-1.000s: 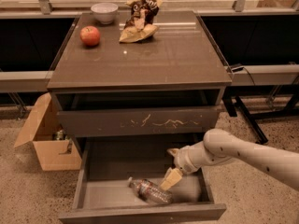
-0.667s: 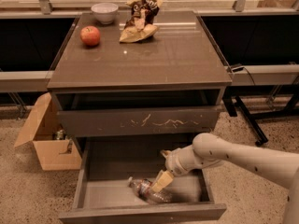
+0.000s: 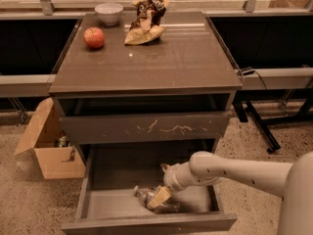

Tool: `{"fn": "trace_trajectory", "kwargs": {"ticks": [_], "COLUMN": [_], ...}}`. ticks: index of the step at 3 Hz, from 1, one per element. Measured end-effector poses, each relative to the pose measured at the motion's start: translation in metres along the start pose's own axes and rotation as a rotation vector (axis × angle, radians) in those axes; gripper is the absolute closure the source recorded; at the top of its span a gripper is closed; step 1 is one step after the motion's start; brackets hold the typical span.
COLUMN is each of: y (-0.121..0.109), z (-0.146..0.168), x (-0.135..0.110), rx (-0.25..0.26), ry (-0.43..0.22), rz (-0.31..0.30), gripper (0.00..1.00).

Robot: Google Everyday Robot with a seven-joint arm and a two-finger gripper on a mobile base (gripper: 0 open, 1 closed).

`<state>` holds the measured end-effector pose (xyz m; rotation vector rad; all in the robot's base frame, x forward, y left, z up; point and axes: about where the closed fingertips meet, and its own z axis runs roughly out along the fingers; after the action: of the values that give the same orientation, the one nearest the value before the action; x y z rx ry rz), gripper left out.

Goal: Pick water bottle from middle drawer and place on counter

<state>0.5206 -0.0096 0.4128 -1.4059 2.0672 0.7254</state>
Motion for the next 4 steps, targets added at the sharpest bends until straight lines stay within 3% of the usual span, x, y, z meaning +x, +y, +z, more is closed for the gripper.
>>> {"fn": "trace_trajectory", "kwargs": {"ticks": [1, 2, 3, 4], "y": [-0.003, -0.005, -0.006, -0.008], "z": [0.029, 0.041, 0.037, 0.032], "x": [0.019, 0.031, 0.027, 0.027], "rx": [-0.023, -0.05, -0.057, -0.061], "ry": [-0.024, -0.058, -0.079, -0.112], "rz": [0.026, 0.051, 0.053, 0.045], "gripper": [0.03, 0.24, 0.57, 0.8]}}
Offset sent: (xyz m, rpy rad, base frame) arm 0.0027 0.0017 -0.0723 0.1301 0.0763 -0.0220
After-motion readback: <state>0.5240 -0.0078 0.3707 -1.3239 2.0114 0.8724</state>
